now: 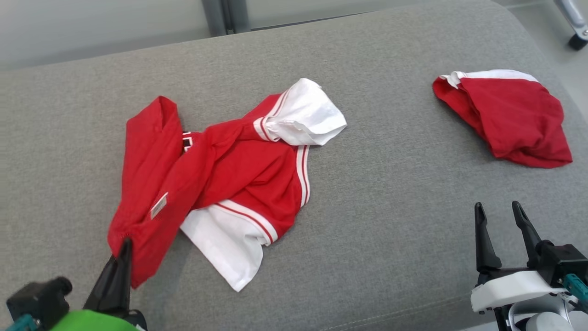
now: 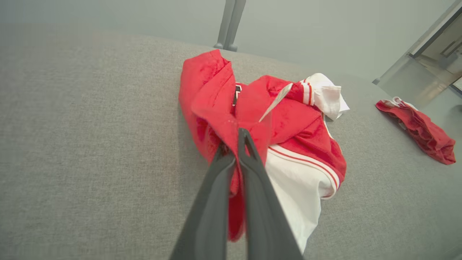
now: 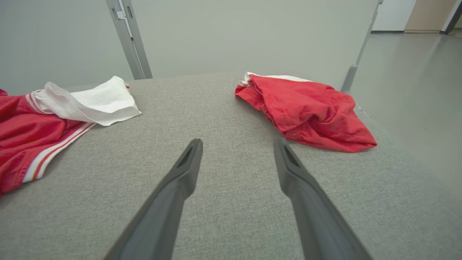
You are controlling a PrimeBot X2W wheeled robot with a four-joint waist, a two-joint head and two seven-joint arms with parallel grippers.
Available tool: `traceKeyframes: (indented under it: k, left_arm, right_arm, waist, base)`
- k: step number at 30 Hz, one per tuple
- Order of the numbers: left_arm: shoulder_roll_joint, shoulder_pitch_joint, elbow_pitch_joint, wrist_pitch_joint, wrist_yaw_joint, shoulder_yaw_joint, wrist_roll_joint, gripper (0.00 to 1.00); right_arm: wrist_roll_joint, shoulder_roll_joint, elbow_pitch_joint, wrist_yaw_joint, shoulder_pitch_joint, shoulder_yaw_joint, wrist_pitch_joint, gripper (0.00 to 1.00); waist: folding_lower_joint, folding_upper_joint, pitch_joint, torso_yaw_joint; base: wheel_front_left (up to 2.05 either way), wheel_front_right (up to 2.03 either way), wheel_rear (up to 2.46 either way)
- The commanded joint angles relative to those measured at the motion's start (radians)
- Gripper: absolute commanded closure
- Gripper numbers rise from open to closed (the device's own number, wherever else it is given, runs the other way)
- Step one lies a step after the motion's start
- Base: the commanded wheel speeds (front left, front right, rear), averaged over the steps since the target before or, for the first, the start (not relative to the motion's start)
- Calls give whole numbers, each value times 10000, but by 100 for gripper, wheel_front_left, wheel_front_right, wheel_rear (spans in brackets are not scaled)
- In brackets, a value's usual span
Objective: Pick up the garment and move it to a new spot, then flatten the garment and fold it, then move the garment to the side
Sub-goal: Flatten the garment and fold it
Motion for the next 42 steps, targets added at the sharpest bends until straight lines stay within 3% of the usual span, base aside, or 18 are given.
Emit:
traceKeyframes:
  k: [1, 3, 6, 8, 10, 11, 14, 15, 17, 22, 28, 32, 38, 42]
  left_arm:
    - [-81, 298, 429, -502, -346, -1, -70, 100]
    - [-649, 438, 1049, -1217, -1069, -224, -294, 100]
    - [-1065, 295, 2203, -1741, -1879, -396, -339, 100]
    - [-1490, 95, 2968, -1918, -2337, -470, -357, 92]
    - [-1762, -29, 3672, -2040, -2650, -520, -147, 71]
    - [-1946, -70, 3996, -2053, -2795, -504, -66, 66]
    - [-2408, -114, 4731, -2123, -3183, -365, 265, 66]
    - [-2588, -111, 4856, -2130, -3258, -183, 416, 55]
    - [-2958, 70, 5113, -2112, -3465, 101, 760, 1]
    - [-3388, 410, 5707, -2109, -3601, 578, 1103, 0]
    - [-3598, 774, 5518, -2110, -2471, 2301, 1874, 0]
    - [-3554, 636, 4511, -2111, -2242, 2789, 2418, 0]
    - [-3628, 216, 2449, -2112, -2040, 2740, 3724, 0]
    - [-3744, -456, 1932, -1991, -2682, 1262, 5044, 0]
  right_arm:
    - [-173, -29, 8, -18, 26, 27, -30, 0]
    - [-270, -26, 20, -18, 30, 7, -32, 0]
    - [-494, -32, 11, -18, 7, 26, -32, 0]
    - [-626, -32, 6, -18, -12, 11, -32, 0]
    - [-722, -35, 4, -18, -10, 44, -32, 0]
    - [-773, -31, 4, -18, 1, 79, -32, 0]
    - [-830, -37, 2, -20, 112, 75, -32, 0]
    - [-835, -34, -4, -18, 156, 75, -32, 0]
    - [-829, -34, -20, -18, 242, 68, -32, 0]
    - [-867, -32, -10, -18, 379, 145, -32, 0]
    - [-754, -32, -141, -18, 291, 175, -32, 0]
    - [-732, -32, -187, -18, 268, 256, -32, 0]
    - [-871, -32, -484, -18, -114, 376, -30, 0]
    - [-829, -32, -781, -18, -378, 310, -32, 0]
  waist:
    - [0, 0, -14, 548]
    - [0, 0, -77, 837]
    - [0, 0, -161, 1198]
    - [0, 0, -241, 1408]
    - [0, 0, -325, 1539]
    - [0, 0, -365, 1586]
    - [0, 0, -491, 1675]
    - [0, 0, -532, 1697]
    - [0, 0, -608, 1726]
    - [0, 0, -765, 1685]
    - [0, 0, -746, 1416]
    - [0, 0, -705, 1175]
    - [0, 0, -648, 797]
    - [0, 0, -405, 754]
  base:
    - [0, 0, 0]
    - [0, 0, 0]
    - [0, 0, 0]
    - [0, 0, 0]
    - [0, 0, 0]
    - [0, 0, 0]
    - [0, 0, 0]
    - [0, 0, 0]
    - [0, 0, 0]
    - [0, 0, 0]
    - [0, 0, 0]
    - [0, 0, 0]
    - [0, 0, 0]
    - [0, 0, 0]
